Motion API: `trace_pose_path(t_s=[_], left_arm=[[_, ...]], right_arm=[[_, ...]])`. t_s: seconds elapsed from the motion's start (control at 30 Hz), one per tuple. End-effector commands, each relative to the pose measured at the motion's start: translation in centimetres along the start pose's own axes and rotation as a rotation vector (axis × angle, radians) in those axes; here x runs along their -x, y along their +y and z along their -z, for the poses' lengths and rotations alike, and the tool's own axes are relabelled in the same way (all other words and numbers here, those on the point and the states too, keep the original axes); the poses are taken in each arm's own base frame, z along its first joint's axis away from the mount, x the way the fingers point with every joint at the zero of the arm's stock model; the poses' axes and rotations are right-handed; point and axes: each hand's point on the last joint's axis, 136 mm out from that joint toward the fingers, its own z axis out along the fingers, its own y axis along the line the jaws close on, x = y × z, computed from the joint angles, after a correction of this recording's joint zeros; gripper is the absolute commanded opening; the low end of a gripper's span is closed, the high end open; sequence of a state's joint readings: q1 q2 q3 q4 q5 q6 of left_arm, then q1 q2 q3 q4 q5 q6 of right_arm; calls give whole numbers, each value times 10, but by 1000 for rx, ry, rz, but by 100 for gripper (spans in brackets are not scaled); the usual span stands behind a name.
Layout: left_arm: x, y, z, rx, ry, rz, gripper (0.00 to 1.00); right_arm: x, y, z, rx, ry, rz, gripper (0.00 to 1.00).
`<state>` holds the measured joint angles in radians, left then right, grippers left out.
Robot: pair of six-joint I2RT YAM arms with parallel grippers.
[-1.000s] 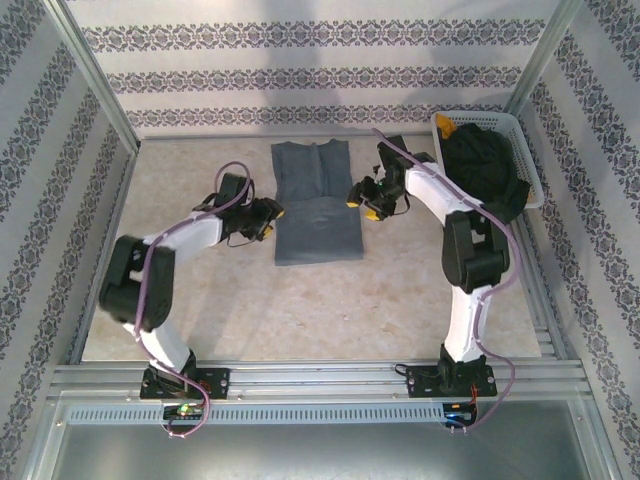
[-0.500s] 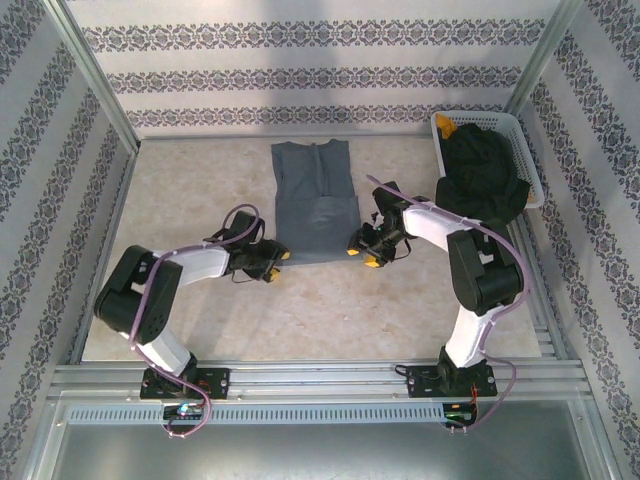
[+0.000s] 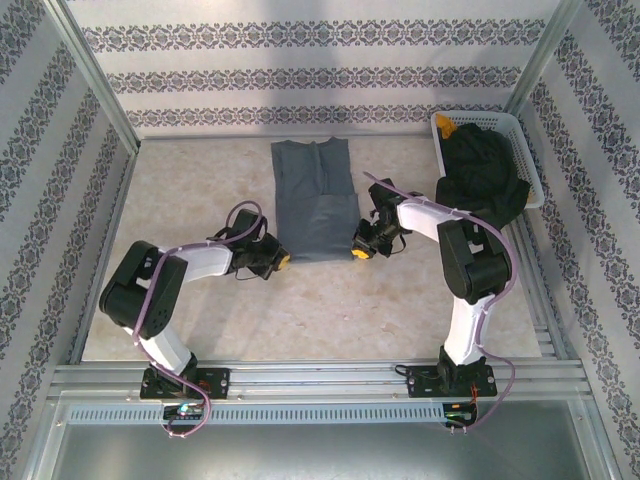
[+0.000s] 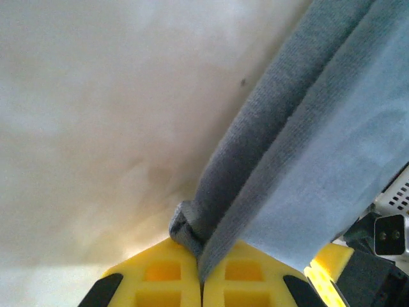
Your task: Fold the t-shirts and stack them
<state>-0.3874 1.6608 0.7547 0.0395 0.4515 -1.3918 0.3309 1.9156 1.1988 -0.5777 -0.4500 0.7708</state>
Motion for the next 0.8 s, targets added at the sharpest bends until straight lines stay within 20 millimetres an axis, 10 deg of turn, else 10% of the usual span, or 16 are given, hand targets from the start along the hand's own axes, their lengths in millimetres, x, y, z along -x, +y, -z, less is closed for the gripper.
trace_pose_path(t_s=[0.0,0.2,0.37,0.77], left_arm=[[-19,29,9,42,38,-11,0],[-58,55,29,56,125,-29,0],[-65,35,75,-14,20,-56,0],[-15,-88,161,-320,-268,-91,0]], right_arm=[[-26,-16,3,-57,21,34,0],[-84,-20,14,-69,97,105,0],[-111,-5,51,-9,70,89,0],[-48,92,136,184,-143,20,0]])
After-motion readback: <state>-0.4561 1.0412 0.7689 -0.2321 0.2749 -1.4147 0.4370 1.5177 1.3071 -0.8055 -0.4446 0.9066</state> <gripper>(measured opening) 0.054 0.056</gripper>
